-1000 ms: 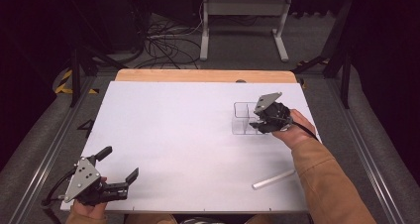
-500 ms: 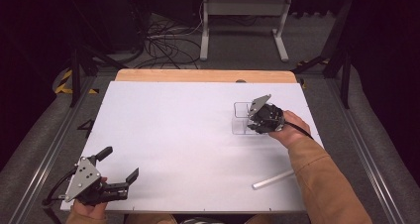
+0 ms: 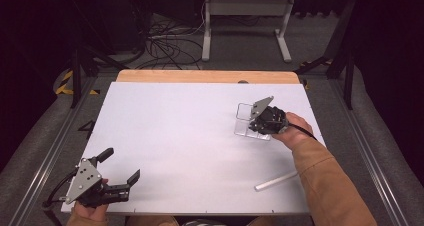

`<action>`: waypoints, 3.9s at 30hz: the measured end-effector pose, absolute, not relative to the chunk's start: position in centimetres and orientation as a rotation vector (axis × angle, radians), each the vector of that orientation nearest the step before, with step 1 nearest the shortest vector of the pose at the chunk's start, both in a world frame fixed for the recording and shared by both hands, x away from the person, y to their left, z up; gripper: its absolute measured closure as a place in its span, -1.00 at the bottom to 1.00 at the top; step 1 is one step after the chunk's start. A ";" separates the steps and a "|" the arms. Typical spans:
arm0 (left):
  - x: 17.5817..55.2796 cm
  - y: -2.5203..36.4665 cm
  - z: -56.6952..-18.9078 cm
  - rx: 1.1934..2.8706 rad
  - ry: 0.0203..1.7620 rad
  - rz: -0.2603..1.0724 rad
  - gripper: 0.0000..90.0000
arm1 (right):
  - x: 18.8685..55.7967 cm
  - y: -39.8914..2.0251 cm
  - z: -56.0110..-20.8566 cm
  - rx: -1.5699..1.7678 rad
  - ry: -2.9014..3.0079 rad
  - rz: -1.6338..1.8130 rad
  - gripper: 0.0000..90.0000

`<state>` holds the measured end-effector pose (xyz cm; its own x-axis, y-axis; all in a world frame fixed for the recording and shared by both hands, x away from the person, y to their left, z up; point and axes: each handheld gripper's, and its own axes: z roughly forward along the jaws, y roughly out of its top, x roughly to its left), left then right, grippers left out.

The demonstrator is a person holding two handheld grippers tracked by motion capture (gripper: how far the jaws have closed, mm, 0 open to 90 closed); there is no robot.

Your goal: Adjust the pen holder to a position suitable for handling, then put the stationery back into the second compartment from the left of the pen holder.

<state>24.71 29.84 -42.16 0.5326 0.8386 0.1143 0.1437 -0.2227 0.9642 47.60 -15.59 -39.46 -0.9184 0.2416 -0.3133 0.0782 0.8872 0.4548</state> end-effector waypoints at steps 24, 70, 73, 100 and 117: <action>24.7 29.9 -42.2 1.697 0.828 0.800 -0.98 | 44.7 -6.4 -36.4 -0.034 2.757 0.778 0.92; 24.9 29.7 -42.3 1.703 0.817 0.783 -0.98 | 44.7 -1.3 -39.3 -0.035 2.873 0.740 0.87; 24.9 29.7 -42.3 1.702 0.818 0.784 -0.98 | 44.7 -1.3 -39.4 -0.031 2.870 0.747 0.86; 25.5 29.3 -42.1 1.707 0.800 0.773 -0.98 | 41.6 -10.7 -32.3 0.268 2.578 1.260 -0.63; 25.6 29.2 -42.1 1.710 0.800 0.783 -0.98 | 40.2 -14.7 -31.7 0.384 2.451 1.301 -0.94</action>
<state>25.57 29.17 -42.14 0.5637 0.8175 0.1182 0.1358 -0.2328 0.9630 40.24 -14.73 -31.67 -0.9062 0.3879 -0.1684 0.0779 0.5445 0.8351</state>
